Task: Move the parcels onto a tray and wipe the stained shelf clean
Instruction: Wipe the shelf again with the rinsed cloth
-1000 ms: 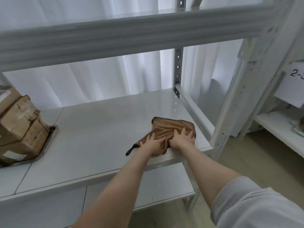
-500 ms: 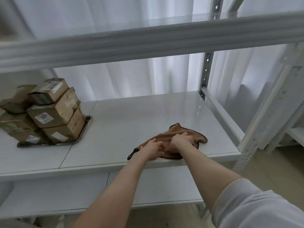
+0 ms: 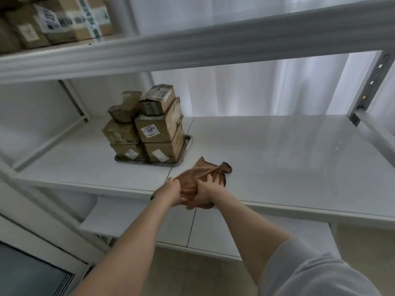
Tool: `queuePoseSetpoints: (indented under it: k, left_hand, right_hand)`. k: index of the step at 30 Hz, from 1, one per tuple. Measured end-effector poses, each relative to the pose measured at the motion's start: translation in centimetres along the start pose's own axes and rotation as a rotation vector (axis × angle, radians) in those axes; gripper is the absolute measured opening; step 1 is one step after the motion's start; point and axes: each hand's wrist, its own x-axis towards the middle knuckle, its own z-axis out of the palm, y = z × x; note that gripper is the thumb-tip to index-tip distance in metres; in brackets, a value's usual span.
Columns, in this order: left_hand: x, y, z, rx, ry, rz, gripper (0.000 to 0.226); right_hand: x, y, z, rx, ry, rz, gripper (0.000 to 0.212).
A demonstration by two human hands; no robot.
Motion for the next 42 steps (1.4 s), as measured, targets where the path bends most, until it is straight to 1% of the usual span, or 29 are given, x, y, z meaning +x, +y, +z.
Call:
queuePoseSetpoints:
  k: [2, 4, 5, 8, 10, 15, 20, 23, 26, 27, 29, 31, 34, 37, 39, 42]
  left_hand:
    - [0.3, -1.1, -0.4, -0.017, 0.020, -0.014, 0.085]
    - [0.3, -0.8, -0.6, -0.010, 0.030, 0.019, 0.096]
    - [0.2, -0.1, -0.6, 0.021, 0.018, 0.046, 0.096]
    - [-0.2, 3.5, 0.0, 0.090, -0.029, 0.160, 0.074]
    - [-0.1, 6.7, 0.6, 0.130, -0.052, 0.242, 0.071]
    - [-1.0, 17.0, 2.2, 0.142, -0.119, 0.414, 0.074]
    - [-1.7, 26.9, 4.5, 0.161, -0.172, 0.545, 0.076]
    - [-2.3, 32.5, 6.2, 0.180, -0.173, 0.600, 0.084]
    - [-3.7, 37.6, 7.2, 0.177, -0.160, 0.665, 0.084]
    - [-4.1, 39.1, 7.5, 0.185, -0.150, 0.683, 0.083]
    - [-4.8, 41.9, 8.0, 0.196, -0.138, 0.714, 0.083]
    - [-5.4, 43.9, 8.6, 0.186, -0.135, 0.747, 0.083]
    - [-5.5, 45.7, 9.0, 0.190, -0.150, 0.817, 0.082]
    - [-3.9, 45.4, 8.4, 0.181, -0.190, 0.843, 0.072]
    - [-2.5, 44.6, 8.0, 0.144, -0.175, 0.821, 0.065]
    - [0.1, 42.8, 7.2, 0.102, -0.080, 0.703, 0.063]
  right_hand:
    - [0.2, -1.1, 0.4, 0.045, 0.059, -0.081, 0.097]
    - [0.0, -0.8, 0.6, 0.091, 0.125, -0.099, 0.080]
    - [-0.2, -0.3, 0.4, 0.093, 0.144, -0.080, 0.072]
    - [-1.2, 2.4, -0.4, 0.065, 0.184, 0.020, 0.048]
    - [-2.2, 4.8, -1.1, 0.066, 0.201, 0.081, 0.040]
    - [-5.3, 13.7, -3.0, 0.107, 0.217, 0.275, 0.046]
    - [-9.3, 22.3, -4.3, 0.181, 0.216, 0.425, 0.046]
    - [-11.6, 27.3, -5.1, 0.237, 0.206, 0.498, 0.054]
    - [-13.9, 31.8, -5.7, 0.289, 0.235, 0.555, 0.067]
    - [-14.6, 32.9, -5.8, 0.294, 0.241, 0.566, 0.064]
    - [-15.7, 35.2, -5.9, 0.304, 0.252, 0.595, 0.051]
    - [-16.6, 37.0, -6.0, 0.288, 0.292, 0.618, 0.047]
    - [-17.0, 39.3, -6.2, 0.264, 0.366, 0.638, 0.054]
    - [-16.1, 39.6, -6.9, 0.267, 0.426, 0.697, 0.050]
    - [-14.8, 38.9, -7.3, 0.280, 0.500, 0.712, 0.048]
    - [-12.5, 37.9, -8.2, 0.291, 0.509, 0.656, 0.045]
